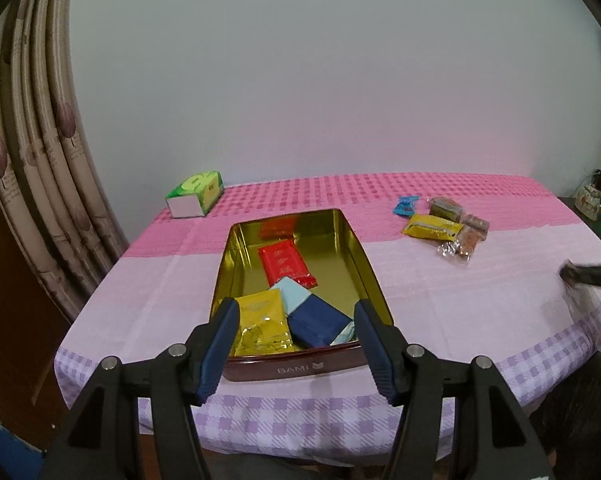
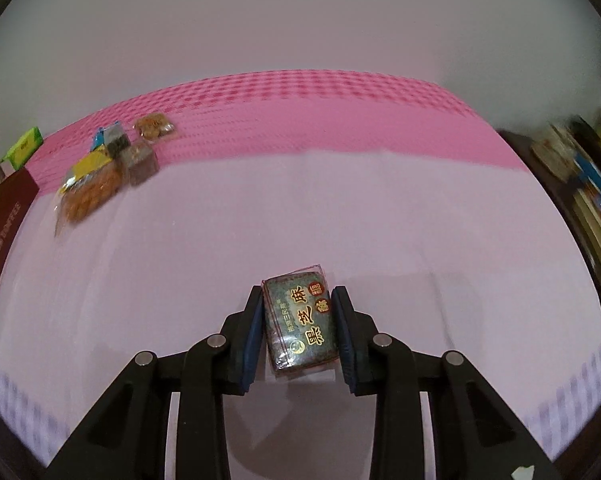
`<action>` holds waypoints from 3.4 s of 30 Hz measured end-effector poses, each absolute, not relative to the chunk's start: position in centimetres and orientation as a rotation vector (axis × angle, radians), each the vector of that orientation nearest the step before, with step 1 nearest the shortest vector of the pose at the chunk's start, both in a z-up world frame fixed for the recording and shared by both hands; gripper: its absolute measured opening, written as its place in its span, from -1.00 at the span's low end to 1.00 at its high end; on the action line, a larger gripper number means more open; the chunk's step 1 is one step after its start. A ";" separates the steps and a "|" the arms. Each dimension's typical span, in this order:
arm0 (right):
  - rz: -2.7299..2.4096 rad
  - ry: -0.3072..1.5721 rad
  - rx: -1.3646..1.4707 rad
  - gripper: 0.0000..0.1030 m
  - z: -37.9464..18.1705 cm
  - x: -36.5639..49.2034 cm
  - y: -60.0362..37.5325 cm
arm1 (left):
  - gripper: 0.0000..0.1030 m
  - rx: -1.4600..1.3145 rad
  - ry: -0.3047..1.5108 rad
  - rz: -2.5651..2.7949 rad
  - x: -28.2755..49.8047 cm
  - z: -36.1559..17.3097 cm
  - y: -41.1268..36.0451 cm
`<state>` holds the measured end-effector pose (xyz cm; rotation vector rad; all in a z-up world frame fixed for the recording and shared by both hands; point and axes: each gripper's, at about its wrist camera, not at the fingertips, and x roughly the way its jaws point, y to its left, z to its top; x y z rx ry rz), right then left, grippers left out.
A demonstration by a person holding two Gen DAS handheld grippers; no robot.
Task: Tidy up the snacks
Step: 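Grasp the dark wrapped cake with the right gripper, then carry the dark cake with the right gripper over the tin tray, then lower the dark cake into the tray and open the right gripper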
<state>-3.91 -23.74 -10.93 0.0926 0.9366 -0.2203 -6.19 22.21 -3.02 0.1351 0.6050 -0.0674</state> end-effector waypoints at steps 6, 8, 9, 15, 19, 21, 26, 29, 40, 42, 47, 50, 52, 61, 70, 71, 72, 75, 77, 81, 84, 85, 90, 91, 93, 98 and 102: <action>-0.284 0.928 0.146 -0.44 -10.4 -10.7 -25.0 | 0.18 0.123 0.597 -0.052 -6.7 -2.5 22.2; -0.293 0.936 0.134 -0.44 -9.7 -11.4 -25.0 | 0.18 0.124 0.596 -0.045 -7.0 -2.3 22.2; -0.295 0.927 0.126 -0.44 -9.0 -11.4 -24.8 | 0.18 0.121 0.591 -0.044 -7.2 -2.1 22.2; -0.229 0.823 -0.005 -0.44 -2.7 -11.6 -19.6 | 0.18 0.055 0.554 -0.027 -8.0 -0.7 23.5; -0.140 0.775 -0.085 -0.44 0.2 -9.8 -13.3 | 0.18 0.006 0.576 0.025 -7.7 -0.6 25.1; -0.102 0.760 -0.123 -0.44 0.9 -9.1 -10.6 | 0.18 -0.015 0.587 0.051 -7.5 -0.6 26.0; 0.006 0.759 -0.134 -0.44 1.7 -6.0 -3.9 | 0.18 -0.074 0.596 0.159 -7.0 -0.4 29.0; 0.057 0.754 -0.165 -0.44 2.0 -4.9 -0.9 | 0.18 -0.096 0.582 0.236 -6.8 -0.1 31.4; 0.120 0.725 -0.210 -0.44 4.2 -1.2 7.9 | 0.18 -0.181 0.565 0.404 -6.8 1.1 38.9; 0.116 0.717 -0.232 -0.44 4.5 -0.7 9.2 | 0.18 -0.191 0.537 0.438 -7.2 1.6 40.1; 0.123 0.703 -0.249 -0.44 5.1 0.2 11.8 | 0.18 -0.247 0.517 0.477 -7.7 1.8 42.6; 0.135 0.699 -0.252 -0.44 5.4 0.4 13.3 | 0.18 -0.291 0.505 0.513 -8.1 1.9 44.4; 0.143 0.697 -0.262 -0.44 5.5 0.5 13.9 | 0.18 -0.315 0.496 0.531 -8.4 1.9 45.0; 0.160 0.706 -0.281 -0.44 5.0 0.7 16.1 | 0.18 -0.357 0.493 0.547 -8.8 1.9 46.3; 0.176 0.731 -0.294 -0.44 3.6 0.5 17.4 | 0.18 -0.353 0.493 0.535 -8.5 1.9 46.1; 0.178 0.733 -0.292 -0.44 3.5 0.5 17.4 | 0.18 -0.351 0.494 0.534 -8.5 1.8 46.1; 0.181 0.736 -0.291 -0.44 3.4 0.5 17.5 | 0.18 -0.349 0.495 0.533 -8.4 1.8 46.1; 0.185 0.741 -0.291 -0.44 3.1 0.5 17.4 | 0.18 -0.342 0.496 0.529 -8.3 1.8 45.8; 0.182 0.749 -0.282 -0.44 2.8 0.7 17.1 | 0.18 -0.337 0.500 0.525 -8.2 1.8 45.7; 0.174 0.768 -0.276 -0.44 2.1 1.3 17.0 | 0.18 -0.349 0.508 0.519 -8.1 1.6 45.9; 0.177 0.787 -0.275 -0.44 1.0 1.6 17.4 | 0.18 -0.355 0.506 0.519 -8.1 1.6 46.2; 0.178 0.793 -0.277 -0.44 0.6 1.7 17.5 | 0.18 -0.357 0.506 0.518 -8.0 1.5 46.2; 0.209 0.833 -0.295 -0.44 -2.0 2.1 18.7 | 0.18 -0.368 0.519 0.516 -7.6 1.1 46.5; 0.219 0.844 -0.298 -0.44 -2.6 2.2 19.1 | 0.18 -0.367 0.520 0.516 -7.6 1.1 46.5; 0.231 0.858 -0.304 -0.44 -3.5 2.4 19.6 | 0.18 -0.366 0.521 0.516 -7.5 1.0 46.5; 0.243 0.904 -0.297 -0.44 -5.8 3.0 20.1 | 0.18 -0.357 0.537 0.512 -7.0 0.5 46.4; 0.239 0.953 -0.285 -0.43 -7.4 3.6 19.8 | 0.18 -0.357 0.545 0.511 -6.6 0.3 46.3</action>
